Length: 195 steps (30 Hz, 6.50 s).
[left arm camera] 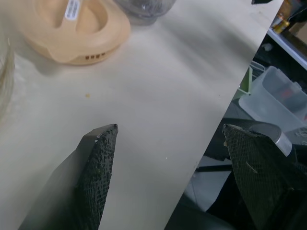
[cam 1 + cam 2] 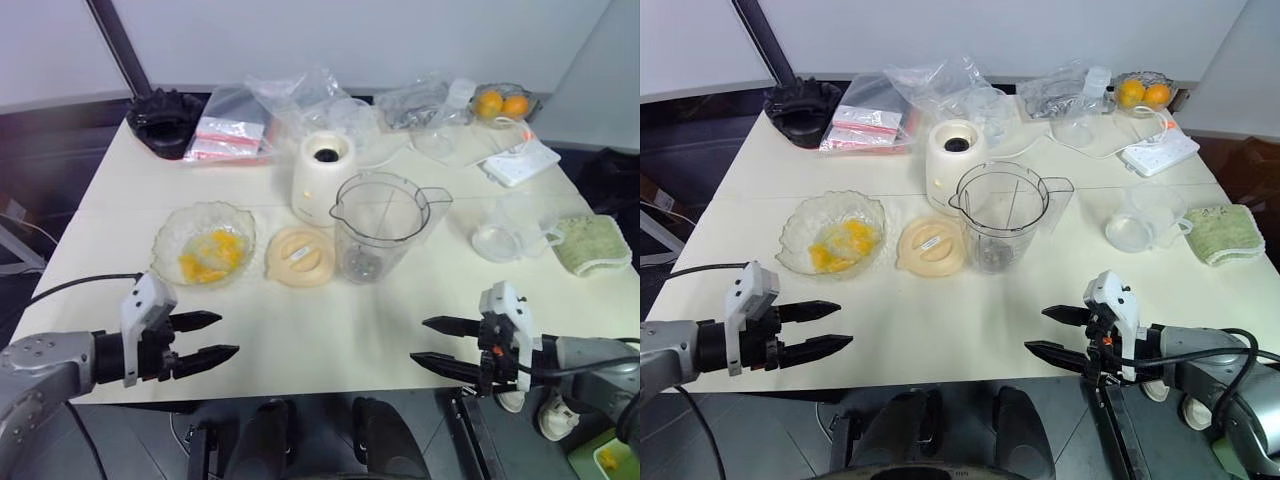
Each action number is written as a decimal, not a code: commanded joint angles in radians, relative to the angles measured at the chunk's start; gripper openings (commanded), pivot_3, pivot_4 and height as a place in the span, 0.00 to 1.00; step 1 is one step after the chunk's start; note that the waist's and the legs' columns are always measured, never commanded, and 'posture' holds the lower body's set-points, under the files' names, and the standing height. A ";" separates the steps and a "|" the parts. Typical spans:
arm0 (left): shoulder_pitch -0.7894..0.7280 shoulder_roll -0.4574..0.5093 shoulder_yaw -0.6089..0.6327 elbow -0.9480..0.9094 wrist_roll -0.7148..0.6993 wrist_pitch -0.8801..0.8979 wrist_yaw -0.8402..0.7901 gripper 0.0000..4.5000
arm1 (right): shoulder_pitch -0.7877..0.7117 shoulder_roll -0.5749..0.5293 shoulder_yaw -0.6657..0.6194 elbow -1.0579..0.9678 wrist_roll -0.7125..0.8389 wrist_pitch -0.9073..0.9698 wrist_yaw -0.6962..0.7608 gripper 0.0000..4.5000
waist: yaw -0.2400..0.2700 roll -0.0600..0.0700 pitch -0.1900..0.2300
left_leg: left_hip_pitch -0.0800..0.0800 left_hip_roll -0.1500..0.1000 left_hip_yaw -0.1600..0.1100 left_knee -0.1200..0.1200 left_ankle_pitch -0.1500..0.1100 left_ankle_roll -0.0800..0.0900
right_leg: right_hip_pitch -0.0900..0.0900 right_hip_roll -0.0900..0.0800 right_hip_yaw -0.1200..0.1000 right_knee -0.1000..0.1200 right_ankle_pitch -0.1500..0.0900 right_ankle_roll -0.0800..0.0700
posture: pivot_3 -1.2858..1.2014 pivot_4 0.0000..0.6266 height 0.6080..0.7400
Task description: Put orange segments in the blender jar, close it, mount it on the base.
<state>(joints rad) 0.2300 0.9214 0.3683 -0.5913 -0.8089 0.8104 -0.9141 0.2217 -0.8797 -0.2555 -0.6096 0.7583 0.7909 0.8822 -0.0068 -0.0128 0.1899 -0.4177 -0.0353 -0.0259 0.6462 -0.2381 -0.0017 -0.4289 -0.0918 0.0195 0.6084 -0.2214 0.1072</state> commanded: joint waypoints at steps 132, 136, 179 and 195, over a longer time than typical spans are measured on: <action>-1.604 -0.209 -0.373 1.924 0.948 -0.652 -0.625 0.01 | -0.192 0.072 0.031 -0.237 0.229 0.039 -0.485 0.83 | 0.018 -0.012 0.000 | -0.008 -0.002 -0.001 0.022 -0.004 0.011 | 0.001 0.004 -0.006 0.010 0.008 0.014 | 0.52 0.24 1.00; -1.604 -0.173 -0.263 1.910 0.841 -0.543 -0.620 0.01 | -0.186 0.078 0.004 -0.256 0.241 0.037 -0.509 0.83 | 0.017 -0.012 0.000 | -0.008 -0.002 -0.001 0.022 -0.004 0.011 | 0.001 0.004 -0.006 0.011 0.008 0.014 | 0.52 0.24 1.00; -1.874 -0.797 -0.389 1.855 0.842 -0.802 -0.483 0.01 | -0.008 0.080 -0.256 -0.291 0.365 -0.030 -0.634 0.83 | 0.017 -0.013 -0.001 | -0.007 -0.003 0.001 0.023 -0.004 0.011 | 0.002 0.004 -0.004 0.011 0.009 0.016 | 0.52 0.24 1.00; -1.844 -0.817 -0.447 1.870 0.897 -0.814 -0.479 0.85 | 0.035 0.084 -0.253 -0.296 0.352 -0.061 -0.670 0.83 | 0.021 -0.013 -0.001 | -0.007 -0.003 0.000 0.023 -0.004 0.011 | 0.002 0.005 -0.004 0.010 0.009 0.015 | 0.52 0.24 1.00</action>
<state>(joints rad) -1.5788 0.0908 -0.0908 1.3066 0.1001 0.0066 -1.3857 0.2630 -0.7966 -0.4976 -0.8918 1.1152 0.7542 0.2106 0.0140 -0.0259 0.1890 -0.4251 -0.0384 -0.0258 0.6689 -0.2419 0.0097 -0.4269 -0.0871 0.0156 0.6187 -0.2128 0.1226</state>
